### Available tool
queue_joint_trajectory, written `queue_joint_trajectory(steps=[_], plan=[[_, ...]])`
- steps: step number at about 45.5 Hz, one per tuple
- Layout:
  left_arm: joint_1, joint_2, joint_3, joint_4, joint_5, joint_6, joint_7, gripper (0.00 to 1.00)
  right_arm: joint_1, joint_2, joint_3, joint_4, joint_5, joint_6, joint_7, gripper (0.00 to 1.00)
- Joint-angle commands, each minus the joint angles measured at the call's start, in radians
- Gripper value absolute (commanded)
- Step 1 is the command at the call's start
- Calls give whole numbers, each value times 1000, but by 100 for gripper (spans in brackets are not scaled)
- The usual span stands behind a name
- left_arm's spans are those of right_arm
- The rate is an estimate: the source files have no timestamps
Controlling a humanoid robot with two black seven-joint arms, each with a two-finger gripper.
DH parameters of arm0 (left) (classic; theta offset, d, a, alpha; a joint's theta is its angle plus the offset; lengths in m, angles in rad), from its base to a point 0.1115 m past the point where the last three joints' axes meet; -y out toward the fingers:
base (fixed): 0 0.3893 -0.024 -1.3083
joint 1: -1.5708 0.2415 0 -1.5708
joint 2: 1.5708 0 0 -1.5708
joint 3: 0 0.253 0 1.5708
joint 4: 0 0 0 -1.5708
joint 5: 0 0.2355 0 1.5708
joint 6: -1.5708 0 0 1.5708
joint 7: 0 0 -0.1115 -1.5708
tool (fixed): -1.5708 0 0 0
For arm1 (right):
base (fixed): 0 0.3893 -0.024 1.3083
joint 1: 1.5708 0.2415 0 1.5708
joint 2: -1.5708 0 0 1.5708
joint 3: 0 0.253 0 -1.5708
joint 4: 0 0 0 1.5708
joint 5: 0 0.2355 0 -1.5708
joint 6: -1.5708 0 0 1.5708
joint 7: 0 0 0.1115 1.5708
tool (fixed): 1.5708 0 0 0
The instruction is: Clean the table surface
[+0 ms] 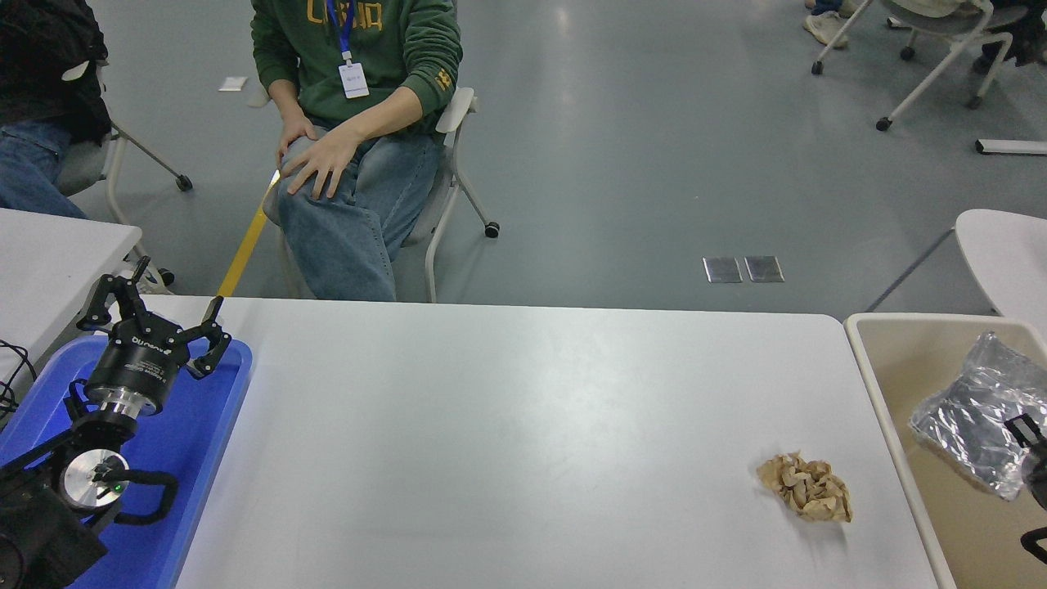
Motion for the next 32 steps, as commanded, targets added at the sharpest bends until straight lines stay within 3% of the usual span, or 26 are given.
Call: queue_joint_trajectory(steps=[1, 6, 9, 11, 13, 17, 18, 32], plan=[[0, 0, 0, 0, 0, 0, 0, 100, -10, 22, 2, -3, 58, -35, -94, 0], [0, 0, 0, 0, 0, 0, 0, 100, -10, 23, 2, -3, 62, -35, -95, 0], [0, 0, 0, 0, 0, 2, 0, 100, -11, 23, 4, -3, 64, -35, -95, 11], [0, 0, 0, 0, 0, 0, 0, 100, -11, 22, 5, -3, 68, -35, -95, 28], [0, 0, 0, 0, 0, 0, 0, 100, -14, 22, 7, 0, 79, -35, -94, 55], [0, 0, 0, 0, 0, 2, 0, 100, -13, 22, 15, 3, 121, -35, -94, 84], [0, 0, 0, 0, 0, 2, 0, 100, -13, 22, 15, 5, 136, -32, -94, 99], [0, 0, 0, 0, 0, 0, 0, 100, 6, 22, 15, 17, 187, -32, -92, 100]])
